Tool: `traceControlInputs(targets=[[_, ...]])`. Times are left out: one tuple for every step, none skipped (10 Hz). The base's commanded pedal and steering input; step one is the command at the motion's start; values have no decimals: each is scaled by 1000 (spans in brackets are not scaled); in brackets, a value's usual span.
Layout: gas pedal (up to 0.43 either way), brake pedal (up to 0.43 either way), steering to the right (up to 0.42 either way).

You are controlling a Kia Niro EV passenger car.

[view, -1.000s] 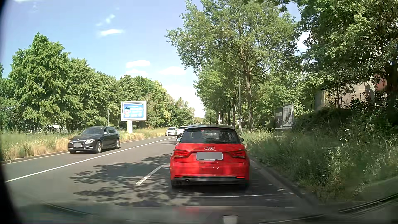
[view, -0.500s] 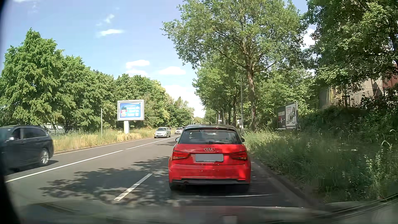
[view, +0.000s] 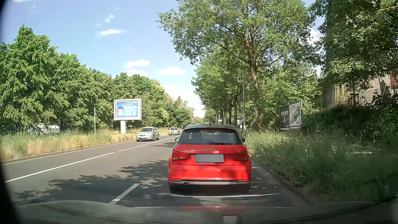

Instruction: Follow the waypoints while adhering to traffic rules and regulations

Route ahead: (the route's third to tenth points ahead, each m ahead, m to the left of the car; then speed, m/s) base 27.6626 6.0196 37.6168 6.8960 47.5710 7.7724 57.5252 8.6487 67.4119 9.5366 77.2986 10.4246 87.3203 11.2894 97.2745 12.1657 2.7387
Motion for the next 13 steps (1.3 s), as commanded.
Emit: traceControlInputs(targets=[[0,37,-1],[0,30,-1],[0,30,-1],[0,30,-1],[0,37,-1],[0,30,-1],[0,30,-1],[0,30,-1],[0,30,-1],[0,30,-1],[0,30,-1],[0,30,-1],[0,30,-1]])
